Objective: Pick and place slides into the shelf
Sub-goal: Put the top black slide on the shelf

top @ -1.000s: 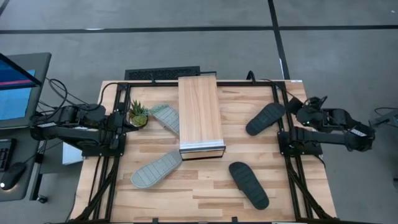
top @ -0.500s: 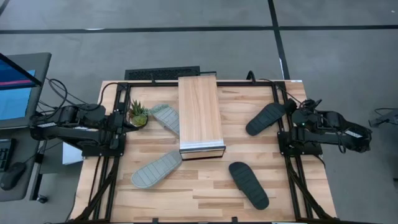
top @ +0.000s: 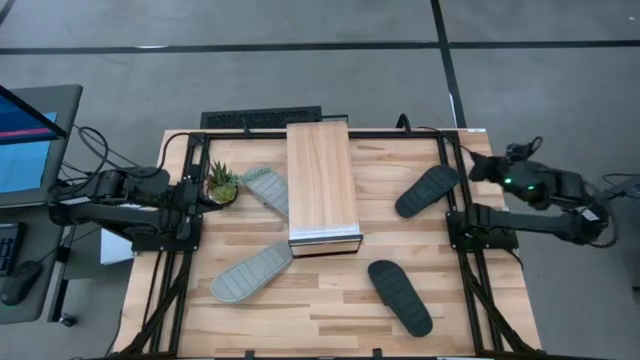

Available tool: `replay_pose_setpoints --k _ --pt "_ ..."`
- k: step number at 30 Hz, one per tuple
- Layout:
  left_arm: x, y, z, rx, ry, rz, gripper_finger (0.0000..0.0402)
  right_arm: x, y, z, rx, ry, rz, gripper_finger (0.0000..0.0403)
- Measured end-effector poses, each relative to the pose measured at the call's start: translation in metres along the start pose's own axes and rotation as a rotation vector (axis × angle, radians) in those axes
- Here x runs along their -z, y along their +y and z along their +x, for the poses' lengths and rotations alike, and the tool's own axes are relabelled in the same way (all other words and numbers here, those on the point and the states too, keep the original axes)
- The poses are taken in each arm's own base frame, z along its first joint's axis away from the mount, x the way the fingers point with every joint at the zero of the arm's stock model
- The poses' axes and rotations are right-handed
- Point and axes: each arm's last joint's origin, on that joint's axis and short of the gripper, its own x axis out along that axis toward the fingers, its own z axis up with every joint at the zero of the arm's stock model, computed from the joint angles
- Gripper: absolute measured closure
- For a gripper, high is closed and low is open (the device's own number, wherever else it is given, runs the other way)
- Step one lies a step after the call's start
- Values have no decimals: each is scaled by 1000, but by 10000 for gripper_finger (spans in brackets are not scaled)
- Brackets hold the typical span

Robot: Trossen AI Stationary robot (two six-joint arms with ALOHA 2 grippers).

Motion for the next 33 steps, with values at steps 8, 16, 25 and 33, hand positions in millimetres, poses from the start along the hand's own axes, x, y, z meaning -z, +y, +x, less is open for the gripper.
replay_pose_setpoints --k 8,16,25,33 --pt "0 0 0 -1 0 0 401 -47 19 -23 76 -29 -323 403" --pt "0 0 0 0 0 0 401 -78 47 -29 205 34 -546 403" --pt "0 0 0 1 0 0 401 -88 62 -32 62 144 -640 403" --pt "0 0 0 0 0 0 401 -93 93 -38 -651 137 -937 403"
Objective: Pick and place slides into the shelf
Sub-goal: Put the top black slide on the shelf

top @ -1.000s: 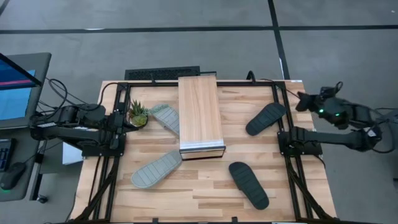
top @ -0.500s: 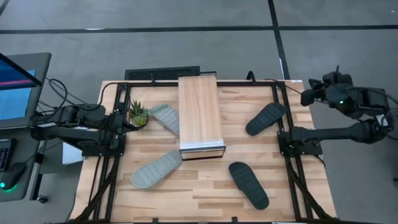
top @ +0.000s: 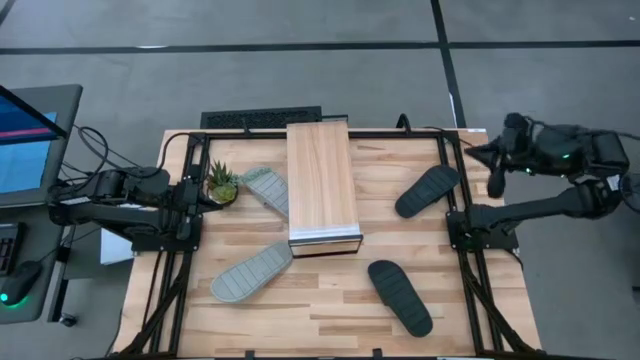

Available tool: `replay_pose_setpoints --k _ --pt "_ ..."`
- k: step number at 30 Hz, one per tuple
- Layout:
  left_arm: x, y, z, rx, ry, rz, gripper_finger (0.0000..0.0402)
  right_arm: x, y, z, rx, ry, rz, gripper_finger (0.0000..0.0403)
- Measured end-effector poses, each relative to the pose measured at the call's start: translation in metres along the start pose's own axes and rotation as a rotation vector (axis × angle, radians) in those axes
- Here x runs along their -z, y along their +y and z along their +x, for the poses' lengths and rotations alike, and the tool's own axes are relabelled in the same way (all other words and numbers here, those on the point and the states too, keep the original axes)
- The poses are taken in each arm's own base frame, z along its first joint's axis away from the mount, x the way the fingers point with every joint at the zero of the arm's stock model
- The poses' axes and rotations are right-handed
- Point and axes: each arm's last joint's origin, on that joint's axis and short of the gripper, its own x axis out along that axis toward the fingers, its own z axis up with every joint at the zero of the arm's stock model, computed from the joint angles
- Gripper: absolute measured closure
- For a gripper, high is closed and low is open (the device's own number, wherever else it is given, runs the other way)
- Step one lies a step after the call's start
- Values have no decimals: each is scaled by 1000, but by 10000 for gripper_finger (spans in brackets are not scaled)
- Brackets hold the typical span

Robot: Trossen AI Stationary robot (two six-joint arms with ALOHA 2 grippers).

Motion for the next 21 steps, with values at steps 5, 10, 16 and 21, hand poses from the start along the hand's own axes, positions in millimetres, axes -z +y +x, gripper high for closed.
replay_pose_setpoints --k 5,10,16,21 --pt "0 0 0 0 0 0 401 -25 4 -7 -181 -306 -186 403" --pt "0 0 0 0 0 0 401 -7 -6 -24 -111 -271 -191 403" --pt "0 0 0 0 0 0 401 31 -14 -40 -184 -133 42 403" --pt "0 0 0 0 0 0 401 65 -22 -46 -131 -33 190 403"
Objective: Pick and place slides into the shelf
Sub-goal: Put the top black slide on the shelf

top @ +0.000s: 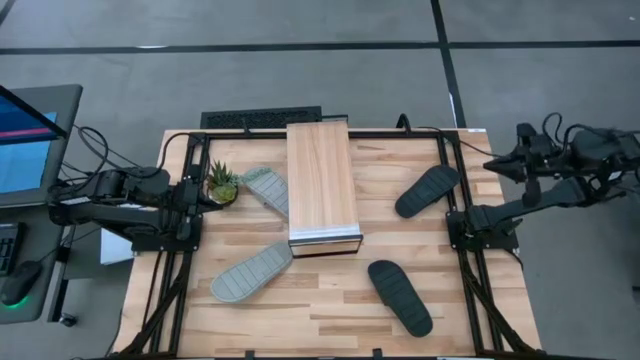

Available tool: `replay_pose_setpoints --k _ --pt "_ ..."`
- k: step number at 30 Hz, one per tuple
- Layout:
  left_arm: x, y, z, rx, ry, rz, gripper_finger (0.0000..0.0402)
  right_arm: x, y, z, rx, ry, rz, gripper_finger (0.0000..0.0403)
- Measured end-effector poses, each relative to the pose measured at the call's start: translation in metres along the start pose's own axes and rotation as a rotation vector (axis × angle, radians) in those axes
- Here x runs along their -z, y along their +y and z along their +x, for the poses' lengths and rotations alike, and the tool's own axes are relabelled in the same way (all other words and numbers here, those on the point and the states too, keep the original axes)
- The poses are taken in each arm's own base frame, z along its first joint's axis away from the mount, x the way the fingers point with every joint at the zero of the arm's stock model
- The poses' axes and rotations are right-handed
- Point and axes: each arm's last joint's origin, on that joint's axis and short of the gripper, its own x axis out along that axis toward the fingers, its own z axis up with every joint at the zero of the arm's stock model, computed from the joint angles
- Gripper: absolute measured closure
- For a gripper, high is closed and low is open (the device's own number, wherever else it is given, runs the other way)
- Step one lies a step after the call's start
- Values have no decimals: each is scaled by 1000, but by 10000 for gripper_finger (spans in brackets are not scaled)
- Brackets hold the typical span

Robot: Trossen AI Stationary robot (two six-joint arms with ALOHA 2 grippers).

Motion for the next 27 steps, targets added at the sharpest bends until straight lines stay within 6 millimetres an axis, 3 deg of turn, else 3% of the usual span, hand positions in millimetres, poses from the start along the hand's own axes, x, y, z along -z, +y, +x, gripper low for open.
replay_pose_setpoints --k 4,9,13,17,20,24,27 --pt "0 0 0 0 0 0 401 23 -10 -15 59 -83 67 403" --pt "0 0 0 0 0 0 401 39 -14 -47 18 -386 130 403" --pt "0 0 0 0 0 0 401 43 3 -52 -158 -610 -37 403" --pt "0 0 0 0 0 0 401 41 21 -31 -301 -725 -294 403" --pt "0 0 0 0 0 0 401 34 30 -4 -343 -799 -441 403" --pt "0 0 0 -1 0 -1 401 19 34 39 -280 -842 -489 403" --pt "0 0 0 -1 0 0 401 11 34 66 -148 -761 -484 403"
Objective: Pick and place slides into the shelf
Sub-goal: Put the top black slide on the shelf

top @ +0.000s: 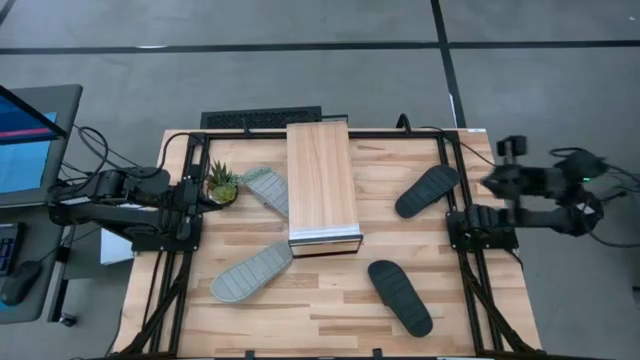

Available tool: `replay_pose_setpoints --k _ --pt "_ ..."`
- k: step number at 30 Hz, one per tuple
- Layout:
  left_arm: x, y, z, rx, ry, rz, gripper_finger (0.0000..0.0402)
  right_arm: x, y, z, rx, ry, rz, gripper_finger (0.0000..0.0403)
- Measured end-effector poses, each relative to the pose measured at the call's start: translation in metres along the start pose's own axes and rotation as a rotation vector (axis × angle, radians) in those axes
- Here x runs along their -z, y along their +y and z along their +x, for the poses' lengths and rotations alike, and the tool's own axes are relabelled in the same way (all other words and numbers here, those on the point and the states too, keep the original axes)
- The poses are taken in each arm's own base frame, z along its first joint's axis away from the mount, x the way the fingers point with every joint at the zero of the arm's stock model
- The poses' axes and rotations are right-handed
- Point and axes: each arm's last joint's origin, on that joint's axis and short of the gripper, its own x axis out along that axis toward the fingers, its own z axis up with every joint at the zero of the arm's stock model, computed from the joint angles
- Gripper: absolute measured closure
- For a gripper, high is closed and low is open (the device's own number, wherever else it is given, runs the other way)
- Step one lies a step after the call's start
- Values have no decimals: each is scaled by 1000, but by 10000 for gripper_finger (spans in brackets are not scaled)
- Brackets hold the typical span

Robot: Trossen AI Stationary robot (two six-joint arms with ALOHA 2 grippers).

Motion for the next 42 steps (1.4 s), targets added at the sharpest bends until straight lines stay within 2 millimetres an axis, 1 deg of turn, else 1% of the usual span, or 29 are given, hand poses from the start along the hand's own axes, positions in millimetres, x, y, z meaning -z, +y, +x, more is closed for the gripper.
replay_pose_setpoints --k 3,7,11,16,19,22,28,31,34,37,40,42 --pt "0 0 0 0 0 0 401 13 -5 22 138 185 -40 403" --pt "0 0 0 0 0 0 401 26 -8 43 195 393 -151 403" --pt "0 0 0 -1 0 0 401 34 -13 55 207 552 -199 403" --pt "0 0 0 0 0 0 401 42 -23 60 220 681 -197 403" --pt "0 0 0 0 0 0 401 54 -32 61 221 761 -157 403" --pt "0 0 0 0 0 0 401 68 -44 57 244 857 -92 403" --pt "0 0 0 0 0 0 401 90 -74 38 364 983 98 403" --pt "0 0 0 0 0 0 401 102 -89 26 463 1014 259 403" --pt "0 0 0 0 0 0 401 109 -101 21 572 997 392 403" --pt "0 0 0 0 0 0 401 112 -105 20 620 978 479 403" --pt "0 0 0 0 0 0 401 119 -110 19 664 979 581 403" --pt "0 0 0 0 0 0 401 124 -112 19 671 989 618 403"
